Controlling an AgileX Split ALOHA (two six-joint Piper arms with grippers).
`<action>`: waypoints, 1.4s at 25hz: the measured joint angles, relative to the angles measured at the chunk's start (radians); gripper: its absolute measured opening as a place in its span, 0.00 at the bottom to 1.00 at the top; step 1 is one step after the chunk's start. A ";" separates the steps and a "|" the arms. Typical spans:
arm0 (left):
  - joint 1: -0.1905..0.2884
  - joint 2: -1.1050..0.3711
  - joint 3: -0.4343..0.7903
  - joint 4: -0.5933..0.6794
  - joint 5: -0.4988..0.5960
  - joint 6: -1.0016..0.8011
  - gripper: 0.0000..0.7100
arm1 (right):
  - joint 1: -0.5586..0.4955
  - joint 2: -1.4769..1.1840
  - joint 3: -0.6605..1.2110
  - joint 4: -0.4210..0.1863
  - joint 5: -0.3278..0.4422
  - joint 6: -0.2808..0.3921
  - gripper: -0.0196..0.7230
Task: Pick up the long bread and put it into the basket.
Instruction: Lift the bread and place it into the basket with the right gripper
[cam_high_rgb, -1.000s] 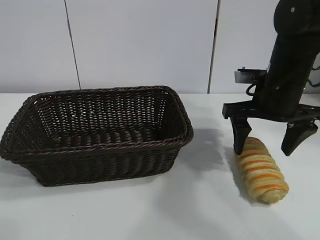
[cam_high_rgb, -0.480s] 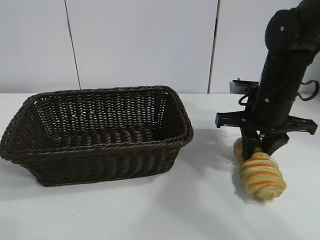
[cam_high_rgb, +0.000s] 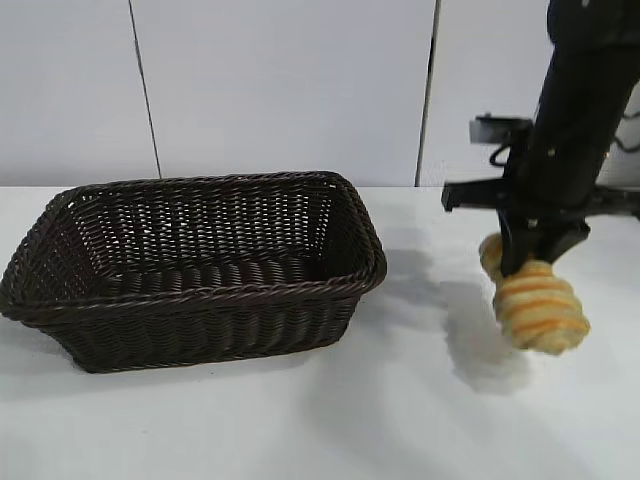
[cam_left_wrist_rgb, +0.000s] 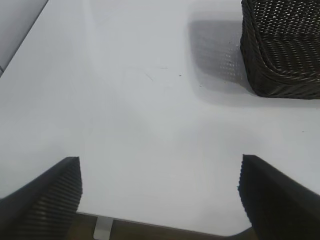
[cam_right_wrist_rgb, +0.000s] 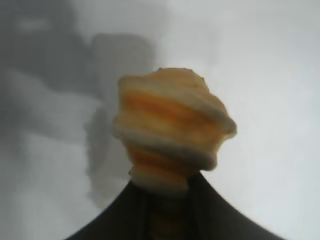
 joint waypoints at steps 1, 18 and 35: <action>0.000 0.000 0.000 0.000 0.000 0.000 0.87 | 0.000 -0.009 -0.037 -0.001 0.016 -0.005 0.15; 0.000 0.000 0.000 0.000 0.000 0.000 0.87 | 0.299 -0.012 -0.129 0.061 -0.112 -0.051 0.15; 0.000 0.000 0.000 0.000 0.000 0.000 0.87 | 0.512 0.228 -0.131 0.025 -0.352 -0.052 0.14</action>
